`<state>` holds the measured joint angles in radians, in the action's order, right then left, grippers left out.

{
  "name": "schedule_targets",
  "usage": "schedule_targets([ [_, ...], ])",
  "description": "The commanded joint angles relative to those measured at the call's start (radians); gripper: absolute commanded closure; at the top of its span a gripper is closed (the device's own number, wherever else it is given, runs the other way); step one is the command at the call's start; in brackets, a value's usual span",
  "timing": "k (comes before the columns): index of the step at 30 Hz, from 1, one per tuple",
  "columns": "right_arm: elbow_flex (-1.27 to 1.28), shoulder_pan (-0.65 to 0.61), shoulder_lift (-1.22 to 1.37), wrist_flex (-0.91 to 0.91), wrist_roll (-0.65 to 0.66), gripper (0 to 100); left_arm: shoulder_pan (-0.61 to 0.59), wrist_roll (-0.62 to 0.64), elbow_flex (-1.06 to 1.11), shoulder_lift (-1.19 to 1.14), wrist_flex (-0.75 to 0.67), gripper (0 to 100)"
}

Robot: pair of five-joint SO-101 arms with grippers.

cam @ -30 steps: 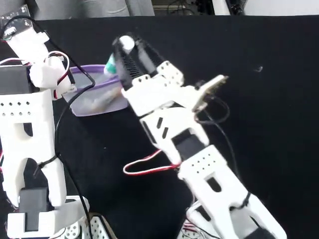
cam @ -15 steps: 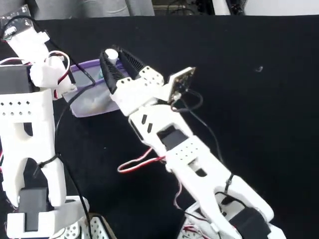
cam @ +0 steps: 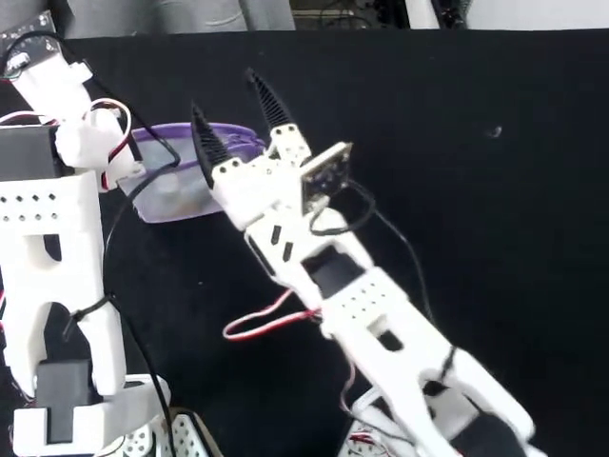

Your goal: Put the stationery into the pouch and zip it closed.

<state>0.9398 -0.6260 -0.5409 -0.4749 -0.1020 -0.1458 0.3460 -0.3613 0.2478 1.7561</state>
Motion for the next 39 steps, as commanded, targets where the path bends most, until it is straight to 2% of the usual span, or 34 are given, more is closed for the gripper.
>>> schedule_targets([
  [1, -0.116, -0.003, -0.208, 0.259, 0.025, 78.8, -0.005, 0.008, -0.001, 0.018, 0.002, 97],
  [7, -0.22, 0.109, -0.415, 0.654, 0.029, 78.8, -0.035, 0.008, -0.001, 0.018, 0.002, 97],
  [14, -0.194, 0.152, -0.472, 0.901, 0.021, 78.9, -0.056, 0.008, -0.001, 0.018, 0.0, 97],
  [17, -0.081, 0.155, -0.466, 0.85, 0.025, 78.9, -0.054, 0.008, -0.001, 0.018, 0.0, 97],
  [22, 0.196, 0.138, -0.466, 0.609, 0.029, 79.0, -0.051, 0.008, -0.001, 0.018, 0.0, 97],
  [25, 0.274, 0.127, -0.464, 0.511, 0.029, 79.0, -0.051, 0.008, -0.001, 0.018, 0.002, 97],
  [29, 0.275, 0.086, -0.414, 0.499, 0.029, 79.0, -0.051, 0.008, 0.001, 0.018, 0.002, 97],
  [39, 0.067, 0.078, -0.031, 0.485, 0.031, 79.0, -0.05, 0.008, 0.001, 0.018, 0.003, 97],
])
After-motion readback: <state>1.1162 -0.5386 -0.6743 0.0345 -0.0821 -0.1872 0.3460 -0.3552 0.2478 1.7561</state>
